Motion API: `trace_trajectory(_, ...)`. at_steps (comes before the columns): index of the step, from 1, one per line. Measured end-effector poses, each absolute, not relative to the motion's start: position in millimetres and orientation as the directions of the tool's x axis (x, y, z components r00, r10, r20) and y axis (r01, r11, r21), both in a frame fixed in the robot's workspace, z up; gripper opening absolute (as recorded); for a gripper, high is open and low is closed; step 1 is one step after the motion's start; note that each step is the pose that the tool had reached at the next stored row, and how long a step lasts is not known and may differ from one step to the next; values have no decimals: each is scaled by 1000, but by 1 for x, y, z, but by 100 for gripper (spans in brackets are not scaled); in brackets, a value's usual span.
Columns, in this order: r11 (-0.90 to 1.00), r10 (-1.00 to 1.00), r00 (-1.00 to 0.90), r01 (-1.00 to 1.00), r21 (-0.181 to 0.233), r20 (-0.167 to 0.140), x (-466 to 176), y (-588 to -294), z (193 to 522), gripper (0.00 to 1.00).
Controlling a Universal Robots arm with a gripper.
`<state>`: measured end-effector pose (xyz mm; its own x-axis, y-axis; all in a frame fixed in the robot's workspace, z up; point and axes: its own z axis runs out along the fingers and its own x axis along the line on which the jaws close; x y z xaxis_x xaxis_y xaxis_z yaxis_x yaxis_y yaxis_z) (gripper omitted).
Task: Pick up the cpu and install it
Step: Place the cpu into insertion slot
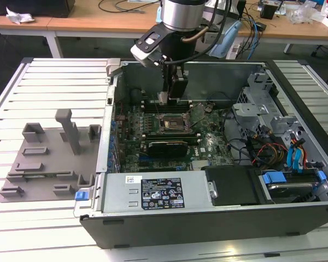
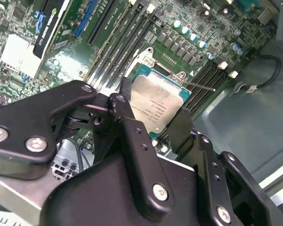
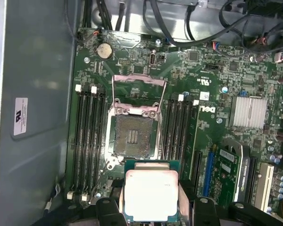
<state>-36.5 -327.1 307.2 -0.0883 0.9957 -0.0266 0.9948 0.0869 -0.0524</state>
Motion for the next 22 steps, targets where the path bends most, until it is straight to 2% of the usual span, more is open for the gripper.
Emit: trace_trajectory(22,85,996,-86,995,-52,-27,-37,-327,296,55)
